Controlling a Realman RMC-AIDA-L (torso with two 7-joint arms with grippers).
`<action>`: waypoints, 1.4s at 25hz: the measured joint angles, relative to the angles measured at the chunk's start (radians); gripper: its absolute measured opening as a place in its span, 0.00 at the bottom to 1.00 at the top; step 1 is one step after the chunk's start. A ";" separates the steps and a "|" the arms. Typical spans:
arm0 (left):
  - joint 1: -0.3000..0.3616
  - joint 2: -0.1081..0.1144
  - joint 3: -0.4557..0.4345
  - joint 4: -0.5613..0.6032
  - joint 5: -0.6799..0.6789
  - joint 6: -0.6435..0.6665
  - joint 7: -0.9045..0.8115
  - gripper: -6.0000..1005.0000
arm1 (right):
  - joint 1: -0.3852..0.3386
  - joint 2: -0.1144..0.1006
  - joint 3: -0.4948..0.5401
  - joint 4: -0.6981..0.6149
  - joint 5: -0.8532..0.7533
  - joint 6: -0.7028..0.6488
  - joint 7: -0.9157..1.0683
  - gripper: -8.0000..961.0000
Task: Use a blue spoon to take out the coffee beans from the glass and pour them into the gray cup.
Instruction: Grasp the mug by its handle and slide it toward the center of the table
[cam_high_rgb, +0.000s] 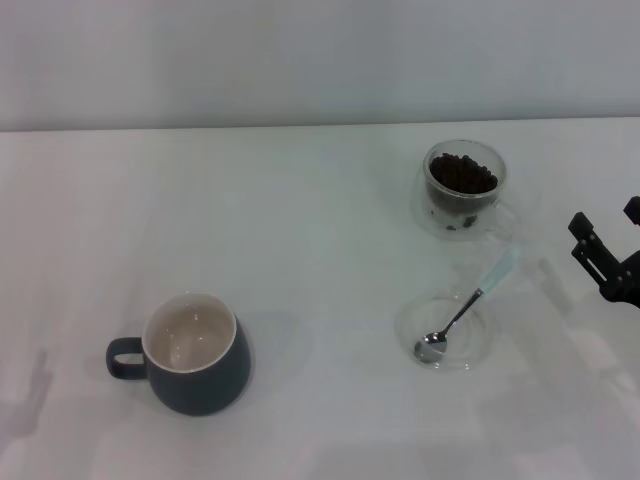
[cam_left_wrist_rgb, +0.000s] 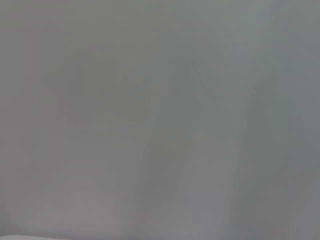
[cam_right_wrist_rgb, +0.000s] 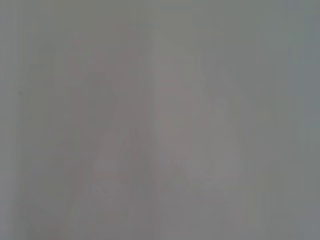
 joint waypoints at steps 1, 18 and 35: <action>-0.001 0.000 0.000 0.002 0.000 0.000 0.000 0.83 | -0.001 0.000 0.000 0.000 0.000 0.001 0.001 0.79; 0.064 0.005 -0.004 -0.019 0.051 0.015 -0.001 0.78 | -0.007 0.000 0.001 -0.003 0.001 0.005 0.000 0.79; -0.018 0.002 0.002 -0.167 0.397 -0.009 0.010 0.77 | 0.014 0.000 0.000 -0.006 0.001 0.024 0.007 0.79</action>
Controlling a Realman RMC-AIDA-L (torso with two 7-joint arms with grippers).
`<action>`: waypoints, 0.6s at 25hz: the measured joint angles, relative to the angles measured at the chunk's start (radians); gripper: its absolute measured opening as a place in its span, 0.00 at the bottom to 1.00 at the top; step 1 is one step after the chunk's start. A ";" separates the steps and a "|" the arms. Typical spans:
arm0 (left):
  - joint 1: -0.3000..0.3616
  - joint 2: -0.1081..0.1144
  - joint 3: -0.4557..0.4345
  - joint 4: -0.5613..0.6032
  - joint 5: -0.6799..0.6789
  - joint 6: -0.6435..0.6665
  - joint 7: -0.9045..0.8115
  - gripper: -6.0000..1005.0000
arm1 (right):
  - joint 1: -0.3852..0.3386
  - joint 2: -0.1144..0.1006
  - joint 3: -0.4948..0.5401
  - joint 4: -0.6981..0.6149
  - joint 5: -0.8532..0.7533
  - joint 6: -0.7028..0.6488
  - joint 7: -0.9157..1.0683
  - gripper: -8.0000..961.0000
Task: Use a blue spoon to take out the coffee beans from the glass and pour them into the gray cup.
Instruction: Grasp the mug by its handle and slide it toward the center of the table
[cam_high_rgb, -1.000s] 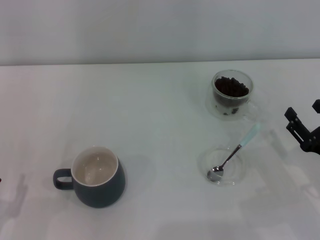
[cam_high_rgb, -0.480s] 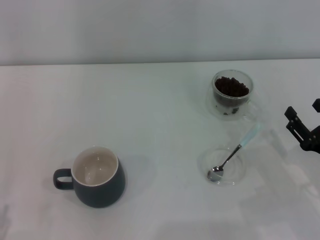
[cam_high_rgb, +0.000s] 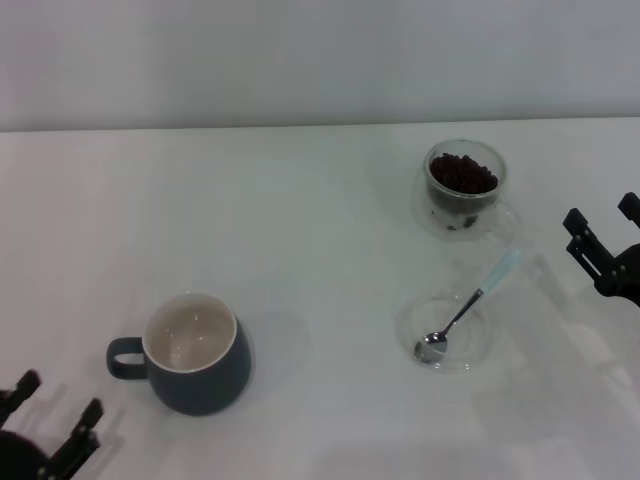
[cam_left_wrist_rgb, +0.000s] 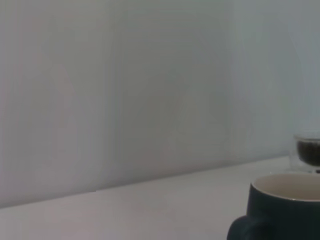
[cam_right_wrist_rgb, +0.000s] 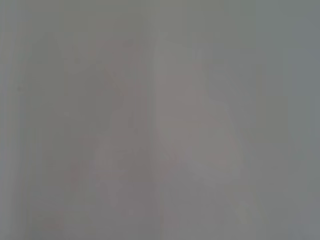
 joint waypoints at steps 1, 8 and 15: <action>-0.008 0.000 0.000 0.003 0.004 -0.014 0.001 0.77 | 0.001 0.000 0.000 0.000 0.000 0.000 0.000 0.79; -0.046 -0.003 -0.005 0.032 0.002 -0.090 0.002 0.77 | 0.002 0.000 0.000 0.000 0.000 0.000 0.001 0.79; -0.088 -0.002 -0.008 0.071 0.001 -0.155 0.000 0.76 | 0.002 0.000 0.000 0.000 0.000 0.000 0.001 0.79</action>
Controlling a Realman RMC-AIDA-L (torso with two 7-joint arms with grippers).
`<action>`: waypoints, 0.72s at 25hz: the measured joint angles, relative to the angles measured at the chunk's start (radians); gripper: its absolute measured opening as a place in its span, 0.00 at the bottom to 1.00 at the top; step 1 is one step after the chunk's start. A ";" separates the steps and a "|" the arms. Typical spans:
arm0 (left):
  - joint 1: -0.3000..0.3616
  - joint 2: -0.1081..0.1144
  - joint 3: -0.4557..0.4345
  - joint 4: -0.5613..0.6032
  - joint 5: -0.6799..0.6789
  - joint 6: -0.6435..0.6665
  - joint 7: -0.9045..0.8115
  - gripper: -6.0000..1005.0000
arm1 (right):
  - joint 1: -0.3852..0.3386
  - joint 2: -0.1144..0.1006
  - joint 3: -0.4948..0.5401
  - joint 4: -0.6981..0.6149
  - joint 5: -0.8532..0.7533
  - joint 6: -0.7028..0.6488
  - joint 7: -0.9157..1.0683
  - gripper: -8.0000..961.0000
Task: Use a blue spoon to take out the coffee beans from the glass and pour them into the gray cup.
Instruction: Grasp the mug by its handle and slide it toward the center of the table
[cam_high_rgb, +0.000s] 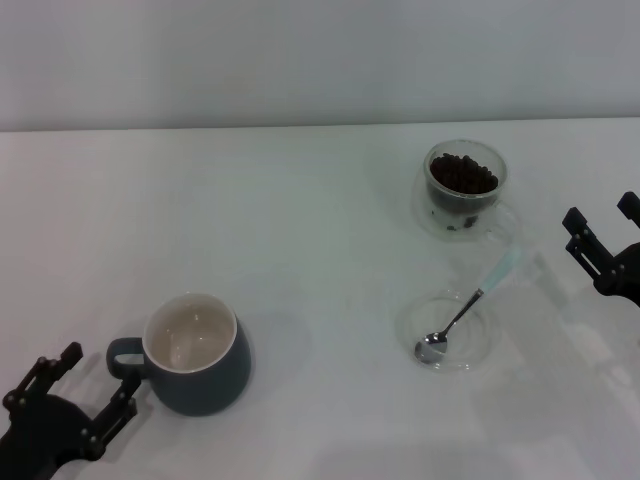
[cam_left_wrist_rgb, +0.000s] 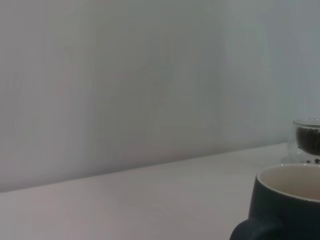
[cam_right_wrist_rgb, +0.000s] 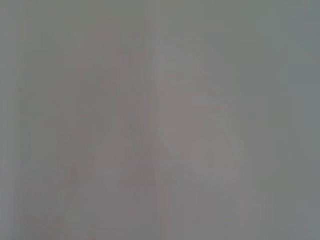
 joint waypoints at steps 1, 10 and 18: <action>-0.004 -0.001 0.000 0.006 0.000 -0.010 0.000 0.76 | 0.000 0.000 0.000 0.000 0.000 0.000 0.000 0.79; -0.019 -0.001 -0.003 0.025 -0.034 -0.031 -0.001 0.76 | 0.000 0.000 0.000 0.002 0.000 -0.001 0.000 0.79; -0.035 -0.001 -0.003 0.037 -0.044 -0.040 0.002 0.76 | -0.002 0.000 0.000 0.003 0.000 -0.001 0.000 0.79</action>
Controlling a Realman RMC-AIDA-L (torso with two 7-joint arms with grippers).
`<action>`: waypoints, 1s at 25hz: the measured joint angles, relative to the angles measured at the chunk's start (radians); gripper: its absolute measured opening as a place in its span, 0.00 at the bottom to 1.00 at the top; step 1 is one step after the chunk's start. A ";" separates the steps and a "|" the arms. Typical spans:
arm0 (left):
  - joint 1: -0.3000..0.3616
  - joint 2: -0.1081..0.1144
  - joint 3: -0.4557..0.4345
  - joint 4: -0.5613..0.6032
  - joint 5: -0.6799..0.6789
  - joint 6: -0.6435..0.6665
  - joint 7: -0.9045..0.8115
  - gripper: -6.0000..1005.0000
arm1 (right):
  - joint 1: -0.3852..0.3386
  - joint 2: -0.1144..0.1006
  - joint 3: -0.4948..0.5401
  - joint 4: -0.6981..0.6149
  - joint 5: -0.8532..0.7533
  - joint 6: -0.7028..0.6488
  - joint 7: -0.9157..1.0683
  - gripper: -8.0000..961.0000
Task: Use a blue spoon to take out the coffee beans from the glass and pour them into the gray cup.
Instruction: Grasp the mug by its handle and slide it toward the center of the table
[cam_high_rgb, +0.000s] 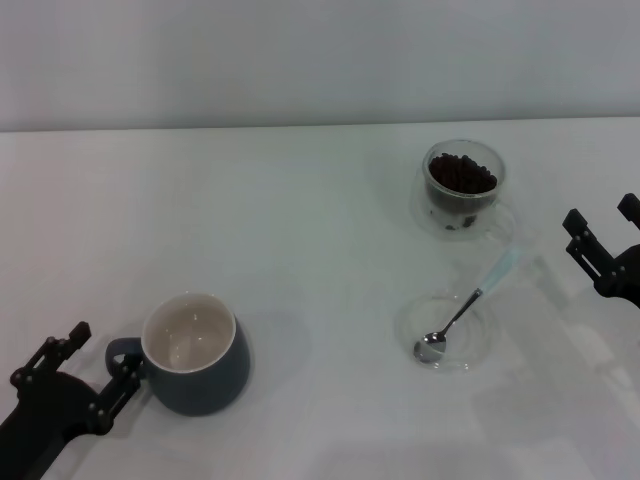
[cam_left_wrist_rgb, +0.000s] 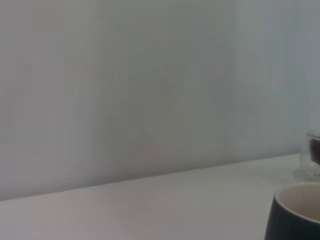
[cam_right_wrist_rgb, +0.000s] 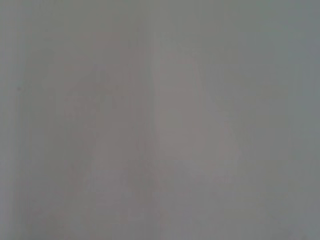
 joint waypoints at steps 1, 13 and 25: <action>-0.002 0.000 0.000 0.002 0.000 -0.001 0.000 0.76 | 0.000 0.000 0.000 0.000 0.000 -0.001 0.000 0.79; -0.019 -0.001 0.009 0.017 0.009 -0.004 0.000 0.45 | 0.000 0.000 0.000 -0.001 0.000 -0.009 0.002 0.79; -0.054 -0.002 0.002 0.042 0.005 -0.011 0.023 0.17 | -0.005 0.000 0.001 -0.001 -0.023 -0.037 0.006 0.79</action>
